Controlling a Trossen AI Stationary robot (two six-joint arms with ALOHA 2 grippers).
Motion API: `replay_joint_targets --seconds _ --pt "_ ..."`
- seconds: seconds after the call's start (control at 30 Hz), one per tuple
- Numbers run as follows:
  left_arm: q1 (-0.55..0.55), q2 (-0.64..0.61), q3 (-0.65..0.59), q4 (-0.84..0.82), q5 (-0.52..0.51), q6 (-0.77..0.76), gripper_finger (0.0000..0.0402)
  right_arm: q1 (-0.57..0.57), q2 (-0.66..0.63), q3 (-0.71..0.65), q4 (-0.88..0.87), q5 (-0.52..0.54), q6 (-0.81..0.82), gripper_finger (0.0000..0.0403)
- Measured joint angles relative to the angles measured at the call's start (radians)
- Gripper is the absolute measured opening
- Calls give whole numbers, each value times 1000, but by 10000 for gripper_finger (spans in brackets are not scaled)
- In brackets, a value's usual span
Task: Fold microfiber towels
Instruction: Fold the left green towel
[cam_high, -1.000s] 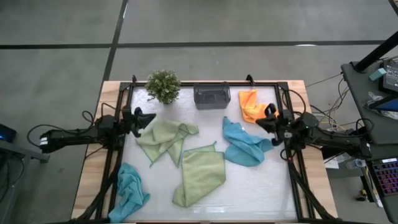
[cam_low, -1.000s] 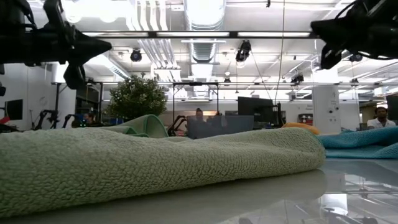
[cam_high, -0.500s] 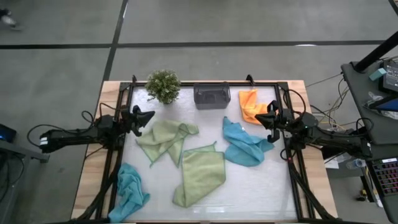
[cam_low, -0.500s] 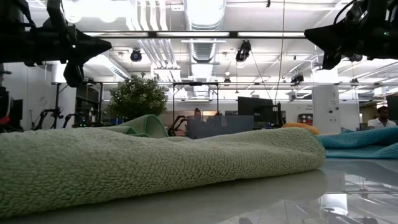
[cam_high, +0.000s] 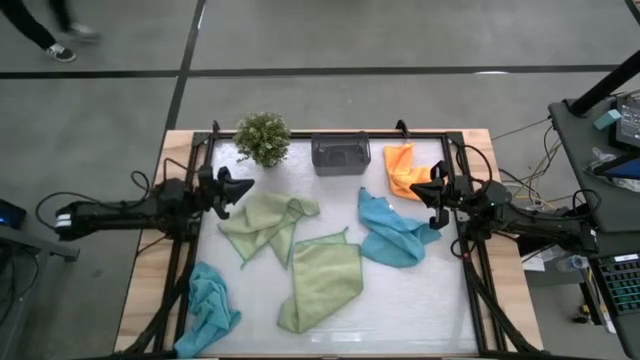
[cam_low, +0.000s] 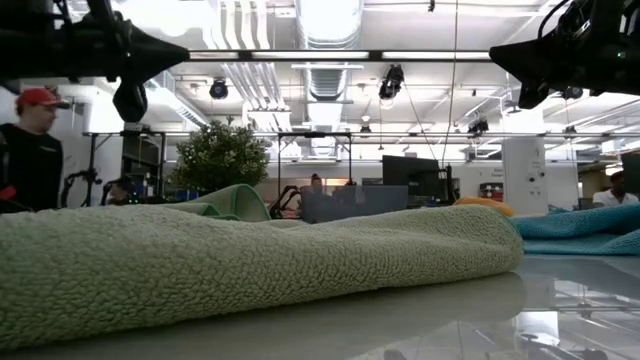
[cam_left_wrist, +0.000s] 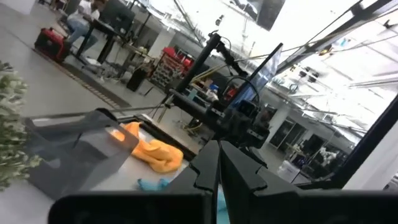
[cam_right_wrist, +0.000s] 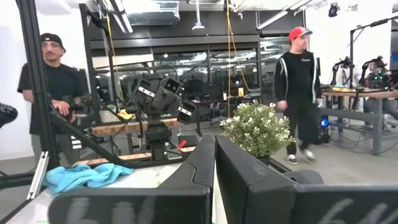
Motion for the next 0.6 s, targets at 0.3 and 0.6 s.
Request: replay_joint_targets --seconds 0.3,0.6 --pt "-18 233 150 -115 27 -59 0 0 0 0 0 0 1 9" --pt "-93 415 378 -509 51 -119 0 0 0 0 -1 0 4 9"
